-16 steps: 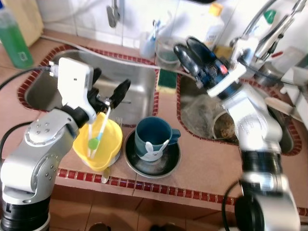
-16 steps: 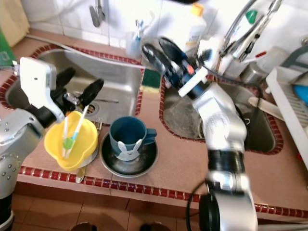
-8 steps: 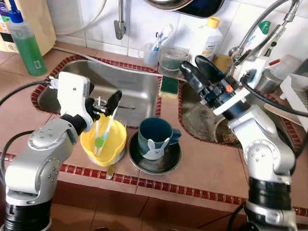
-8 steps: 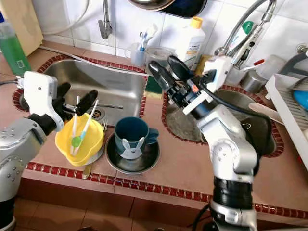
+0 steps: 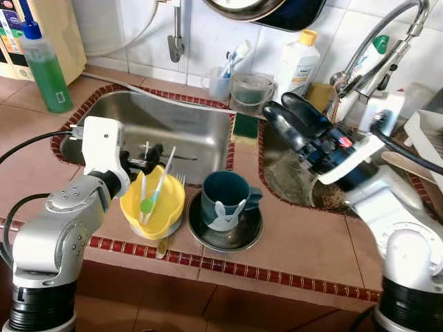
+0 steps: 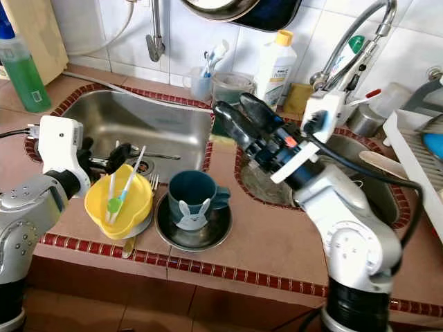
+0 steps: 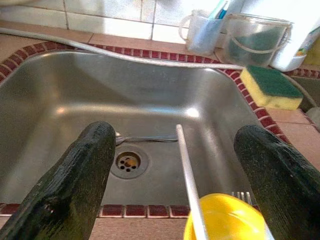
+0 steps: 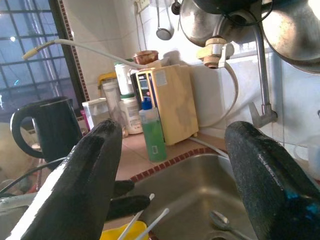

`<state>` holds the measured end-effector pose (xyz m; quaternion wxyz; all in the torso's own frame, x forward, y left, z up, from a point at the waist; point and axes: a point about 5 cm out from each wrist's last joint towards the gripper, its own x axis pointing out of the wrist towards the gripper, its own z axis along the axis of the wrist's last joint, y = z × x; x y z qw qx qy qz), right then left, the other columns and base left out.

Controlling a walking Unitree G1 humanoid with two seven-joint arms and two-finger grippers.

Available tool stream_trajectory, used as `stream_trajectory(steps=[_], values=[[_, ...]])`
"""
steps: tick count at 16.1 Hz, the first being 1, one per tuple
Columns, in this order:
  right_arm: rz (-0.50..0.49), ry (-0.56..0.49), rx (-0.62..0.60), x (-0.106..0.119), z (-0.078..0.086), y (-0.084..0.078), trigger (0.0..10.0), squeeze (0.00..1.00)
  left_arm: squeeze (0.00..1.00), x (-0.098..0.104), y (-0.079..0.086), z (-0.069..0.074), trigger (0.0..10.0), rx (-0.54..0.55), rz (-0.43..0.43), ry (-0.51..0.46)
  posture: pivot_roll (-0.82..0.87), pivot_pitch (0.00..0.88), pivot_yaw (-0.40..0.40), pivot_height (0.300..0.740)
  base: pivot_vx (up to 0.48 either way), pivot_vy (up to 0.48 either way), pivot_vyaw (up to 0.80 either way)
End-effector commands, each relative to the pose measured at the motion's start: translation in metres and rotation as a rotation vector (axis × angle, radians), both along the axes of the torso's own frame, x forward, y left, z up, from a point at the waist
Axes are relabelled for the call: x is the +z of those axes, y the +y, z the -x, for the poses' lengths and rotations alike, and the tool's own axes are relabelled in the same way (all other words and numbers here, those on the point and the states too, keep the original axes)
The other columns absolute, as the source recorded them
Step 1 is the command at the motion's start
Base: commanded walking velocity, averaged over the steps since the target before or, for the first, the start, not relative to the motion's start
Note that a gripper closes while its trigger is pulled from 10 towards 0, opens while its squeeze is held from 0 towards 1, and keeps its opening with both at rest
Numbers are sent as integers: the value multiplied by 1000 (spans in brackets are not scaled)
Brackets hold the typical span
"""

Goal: Kitchen organization

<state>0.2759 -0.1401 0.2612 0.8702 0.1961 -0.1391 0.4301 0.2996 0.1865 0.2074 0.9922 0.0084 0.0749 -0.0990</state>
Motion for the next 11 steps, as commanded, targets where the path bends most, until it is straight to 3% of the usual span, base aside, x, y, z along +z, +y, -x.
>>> stream_trajectory(steps=[1,6,11], values=[[7,5,-14,1,5,-6,10000,0,0,2,-1,-3,10000,7,-10,6,7,25,-101,732,0,0,0],[238,109,-142,-19,13,-24,10000,0,0,6,2,-7,10000,23,-26,-1,-31,50,-82,732,0,0,0],[335,130,-196,-35,21,-29,10000,0,0,4,1,-13,10000,18,-35,1,-62,68,-70,732,0,0,0]])
